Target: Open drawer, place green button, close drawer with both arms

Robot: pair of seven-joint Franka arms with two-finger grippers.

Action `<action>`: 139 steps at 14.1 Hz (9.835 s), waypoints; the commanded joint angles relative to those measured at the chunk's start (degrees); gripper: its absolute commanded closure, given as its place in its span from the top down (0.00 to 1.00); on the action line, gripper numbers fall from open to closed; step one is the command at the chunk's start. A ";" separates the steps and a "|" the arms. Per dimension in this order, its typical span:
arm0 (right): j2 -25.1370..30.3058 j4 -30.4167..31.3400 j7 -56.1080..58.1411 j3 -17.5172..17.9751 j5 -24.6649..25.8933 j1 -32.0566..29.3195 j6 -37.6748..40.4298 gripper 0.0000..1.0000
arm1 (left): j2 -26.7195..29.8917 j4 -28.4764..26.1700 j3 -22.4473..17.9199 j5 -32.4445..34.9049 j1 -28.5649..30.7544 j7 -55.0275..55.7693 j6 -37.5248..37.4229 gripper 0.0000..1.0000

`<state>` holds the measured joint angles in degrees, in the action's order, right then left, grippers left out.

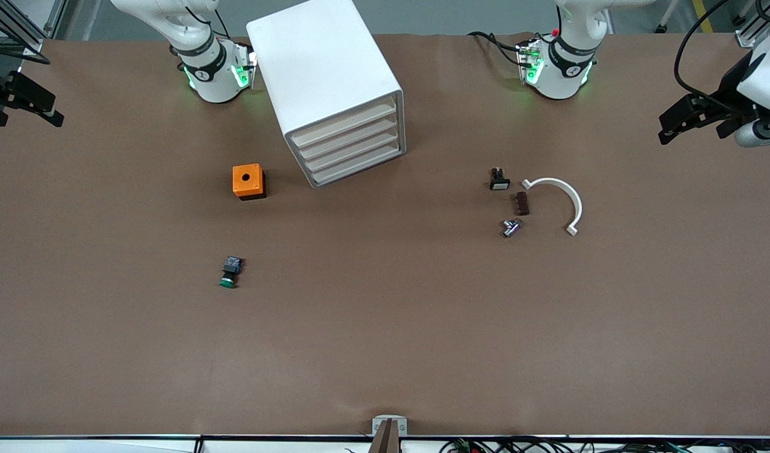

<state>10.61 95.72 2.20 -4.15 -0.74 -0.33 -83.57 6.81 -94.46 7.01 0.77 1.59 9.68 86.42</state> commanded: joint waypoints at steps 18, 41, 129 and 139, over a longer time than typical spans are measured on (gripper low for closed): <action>-11.04 -3.61 0.17 0.19 0.74 -1.60 -0.36 1.00 | -23.24 3.49 1.43 -1.20 -2.64 9.28 12.36 1.00; -24.75 21.52 -18.54 0.72 -0.31 9.29 -48.68 1.00 | -48.64 7.36 1.69 -24.75 -34.45 104.29 15.88 1.00; -39.89 -6.15 -76.09 0.37 -1.90 49.21 -31.50 1.00 | -47.24 15.01 -7.54 -12.72 -35.86 40.69 28.18 1.00; -28.73 -8.88 -22.28 0.11 -1.72 25.23 -13.12 1.00 | -51.64 12.99 -4.21 -13.78 -42.90 42.00 33.28 1.00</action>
<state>-20.15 86.70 -27.57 -5.24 -2.92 29.60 -99.15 -45.47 -80.05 1.18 -13.15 -41.55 51.35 119.12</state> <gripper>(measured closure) 0.000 0.000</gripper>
